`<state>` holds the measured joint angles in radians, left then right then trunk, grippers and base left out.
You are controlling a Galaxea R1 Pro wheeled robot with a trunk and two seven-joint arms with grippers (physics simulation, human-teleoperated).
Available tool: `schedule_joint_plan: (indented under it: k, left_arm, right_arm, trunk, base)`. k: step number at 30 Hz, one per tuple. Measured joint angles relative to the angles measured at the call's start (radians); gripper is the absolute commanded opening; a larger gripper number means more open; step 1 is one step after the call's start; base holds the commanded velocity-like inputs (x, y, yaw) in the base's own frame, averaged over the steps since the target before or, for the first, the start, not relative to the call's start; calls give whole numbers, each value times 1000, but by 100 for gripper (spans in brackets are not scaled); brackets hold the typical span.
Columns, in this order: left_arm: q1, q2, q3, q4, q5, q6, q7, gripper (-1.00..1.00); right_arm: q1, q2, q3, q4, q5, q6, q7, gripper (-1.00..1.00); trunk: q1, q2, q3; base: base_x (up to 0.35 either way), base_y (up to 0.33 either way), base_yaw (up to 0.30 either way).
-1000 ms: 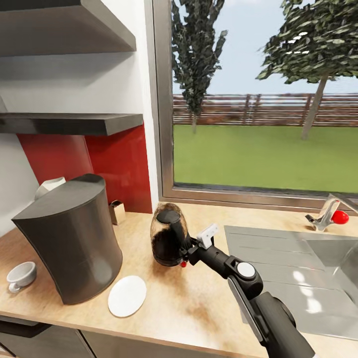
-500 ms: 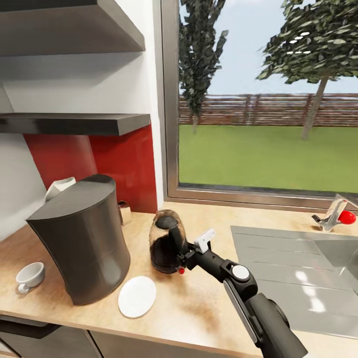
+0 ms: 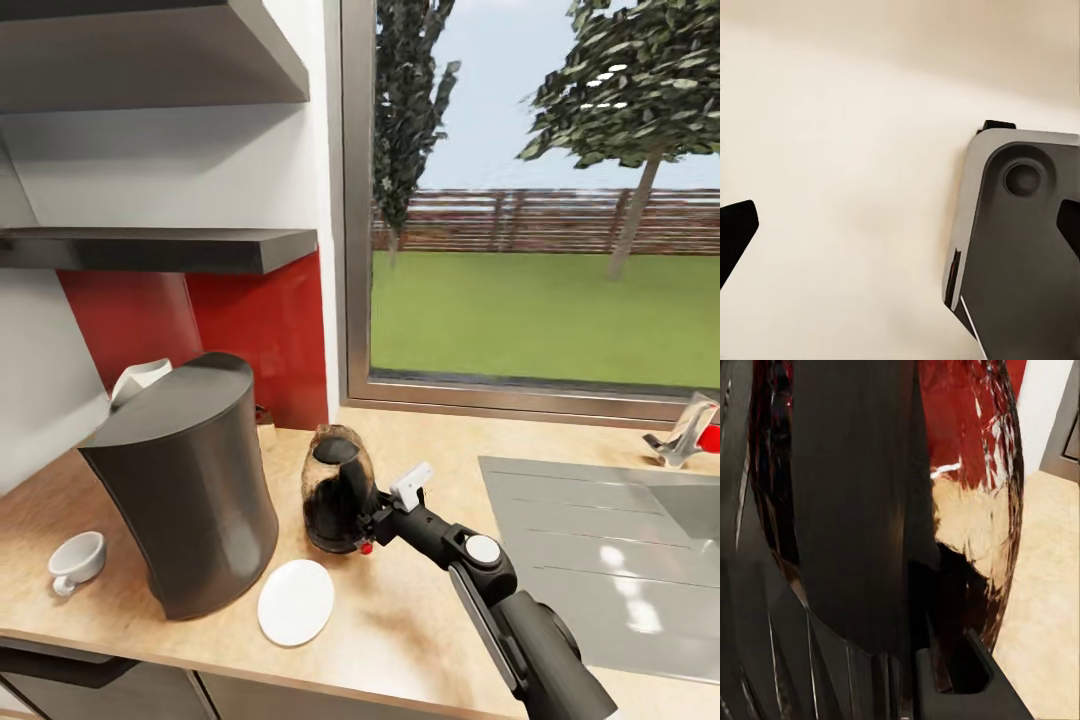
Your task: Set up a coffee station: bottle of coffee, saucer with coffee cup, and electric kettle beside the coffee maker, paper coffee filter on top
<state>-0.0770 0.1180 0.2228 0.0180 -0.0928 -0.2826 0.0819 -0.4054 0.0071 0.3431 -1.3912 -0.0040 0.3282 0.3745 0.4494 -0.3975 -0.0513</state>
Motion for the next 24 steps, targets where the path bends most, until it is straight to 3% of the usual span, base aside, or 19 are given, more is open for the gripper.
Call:
schedule_joint_plan:
  k: [24]
  left_arm:
    - [0, 1, 0, 0, 0, 0, 1, 100]
  right_arm:
    - [0, 7, 0, 50, 1, -50, -2, -100]
  trunk:
    - [0, 0, 0]
  base:
    - [44, 50, 0]
